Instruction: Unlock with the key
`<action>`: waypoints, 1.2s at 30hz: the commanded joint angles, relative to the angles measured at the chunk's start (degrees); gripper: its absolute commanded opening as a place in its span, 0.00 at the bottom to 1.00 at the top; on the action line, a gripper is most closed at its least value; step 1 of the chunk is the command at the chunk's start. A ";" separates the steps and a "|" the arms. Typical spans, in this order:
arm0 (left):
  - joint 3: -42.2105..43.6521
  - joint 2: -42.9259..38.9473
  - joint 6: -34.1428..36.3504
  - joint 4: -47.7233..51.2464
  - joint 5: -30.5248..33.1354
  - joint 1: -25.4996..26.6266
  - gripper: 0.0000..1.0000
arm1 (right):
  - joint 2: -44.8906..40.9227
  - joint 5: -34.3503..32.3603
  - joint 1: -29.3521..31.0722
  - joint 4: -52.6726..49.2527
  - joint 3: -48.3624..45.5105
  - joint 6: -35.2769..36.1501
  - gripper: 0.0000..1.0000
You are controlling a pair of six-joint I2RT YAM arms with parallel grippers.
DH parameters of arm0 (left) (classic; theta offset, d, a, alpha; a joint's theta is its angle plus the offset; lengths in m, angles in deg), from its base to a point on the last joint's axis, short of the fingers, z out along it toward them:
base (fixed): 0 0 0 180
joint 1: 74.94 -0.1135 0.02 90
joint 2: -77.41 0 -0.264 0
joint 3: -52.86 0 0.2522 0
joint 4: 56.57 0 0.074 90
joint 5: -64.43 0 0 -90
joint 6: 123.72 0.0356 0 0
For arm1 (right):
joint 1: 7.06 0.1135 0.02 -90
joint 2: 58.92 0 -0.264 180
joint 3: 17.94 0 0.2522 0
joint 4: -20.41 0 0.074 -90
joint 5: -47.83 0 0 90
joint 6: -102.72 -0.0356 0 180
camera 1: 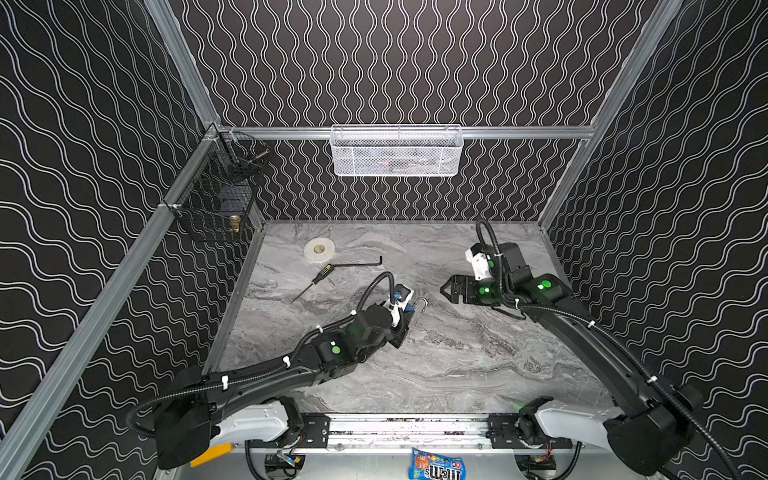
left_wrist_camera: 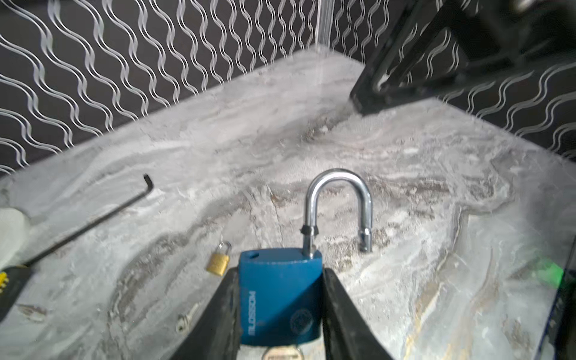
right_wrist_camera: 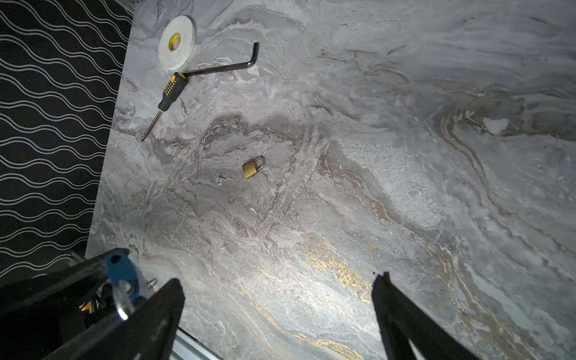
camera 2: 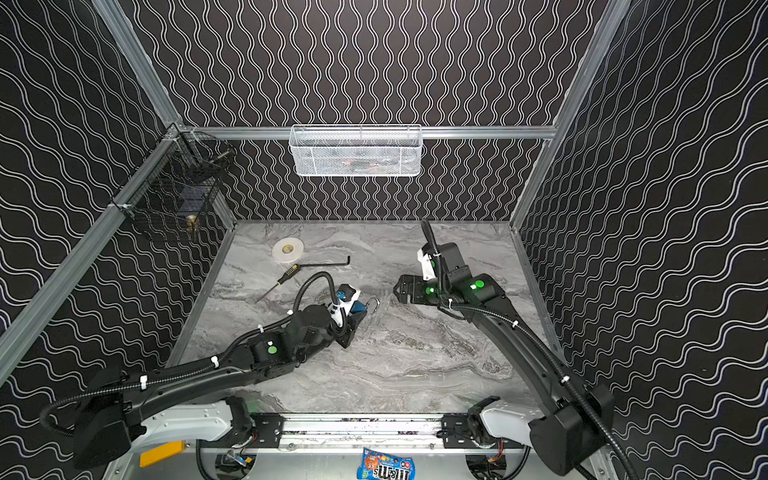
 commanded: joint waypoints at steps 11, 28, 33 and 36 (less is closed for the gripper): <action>-10.21 16.41 -8.67 12.12 -1.58 7.56 0.00 | -7.15 -1.37 -8.53 4.87 -15.62 -6.00 0.97; -17.66 30.70 -12.01 20.17 -5.11 8.13 0.00 | -9.56 6.18 -19.76 11.90 -27.39 -8.14 0.98; -19.41 33.24 -10.91 21.50 -4.87 8.13 0.00 | -9.00 6.95 -20.57 11.88 -27.31 -7.66 0.98; -20.74 35.04 -10.06 21.42 -5.62 8.13 0.02 | -9.00 7.25 -20.57 11.99 -27.40 -7.58 0.98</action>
